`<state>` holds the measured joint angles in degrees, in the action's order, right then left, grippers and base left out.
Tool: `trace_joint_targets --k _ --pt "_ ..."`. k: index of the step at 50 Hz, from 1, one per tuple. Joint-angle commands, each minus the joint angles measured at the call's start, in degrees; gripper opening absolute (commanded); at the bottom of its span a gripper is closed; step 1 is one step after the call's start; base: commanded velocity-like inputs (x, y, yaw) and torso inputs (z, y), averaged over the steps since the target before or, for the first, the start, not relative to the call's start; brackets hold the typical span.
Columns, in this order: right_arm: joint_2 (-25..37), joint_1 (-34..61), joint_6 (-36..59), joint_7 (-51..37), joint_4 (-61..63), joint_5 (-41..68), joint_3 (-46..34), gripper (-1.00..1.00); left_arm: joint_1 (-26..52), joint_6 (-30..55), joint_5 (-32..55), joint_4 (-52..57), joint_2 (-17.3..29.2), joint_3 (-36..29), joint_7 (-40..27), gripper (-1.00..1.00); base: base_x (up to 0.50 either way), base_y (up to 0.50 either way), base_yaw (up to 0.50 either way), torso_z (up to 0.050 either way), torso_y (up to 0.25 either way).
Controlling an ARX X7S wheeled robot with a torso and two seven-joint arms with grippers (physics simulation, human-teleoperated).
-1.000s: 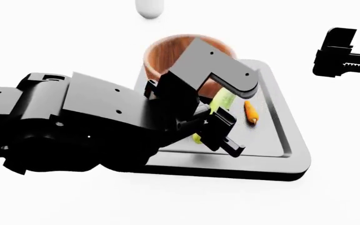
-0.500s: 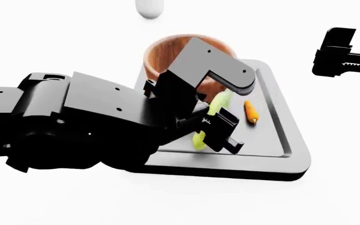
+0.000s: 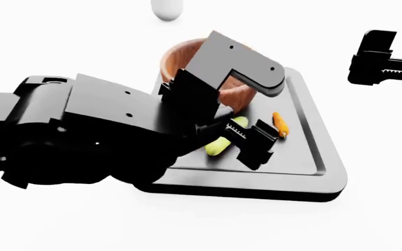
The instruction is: Place the two vegetables and bowl onto the tray for setting up a vegetable dip station.
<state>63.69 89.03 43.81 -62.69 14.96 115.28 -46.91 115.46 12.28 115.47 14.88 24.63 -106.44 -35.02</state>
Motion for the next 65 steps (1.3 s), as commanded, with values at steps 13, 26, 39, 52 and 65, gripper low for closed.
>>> trace_joint_targets --k 13,26,39,52,65 --pt "-0.5 0.7 0.5 -0.3 -0.2 0.1 0.1 1.0 10.0 -0.6 2.2 1.6 5.0 8.2 -2.3 1.0 0.0 0.0 0.0 0.0 0.0" --pt "-2.0 4.5 2.2 -2.8 0.1 1.0 0.6 1.0 18.9 -1.5 -2.2 -7.5 9.6 15.3 -7.0 1.0 0.0 0.0 0.0 0.0 0.0" --pt "-6.8 16.8 8.0 -8.8 0.3 2.7 1.0 1.0 18.5 4.4 -6.3 -1.7 19.6 26.9 -14.3 1.0 0.0 0.0 0.0 0.0 0.0" --pt "-12.7 32.4 14.7 -13.0 0.0 3.9 1.5 1.0 18.8 10.0 -8.9 7.8 30.5 37.6 -22.8 1.0 0.0 0.0 0.0 0.0 0.0" --pt "-17.5 42.8 19.6 -12.6 0.2 2.0 2.6 1.0 19.0 18.3 -9.9 11.6 33.4 50.8 -26.4 1.0 0.0 0.0 0.0 0.0 0.0"
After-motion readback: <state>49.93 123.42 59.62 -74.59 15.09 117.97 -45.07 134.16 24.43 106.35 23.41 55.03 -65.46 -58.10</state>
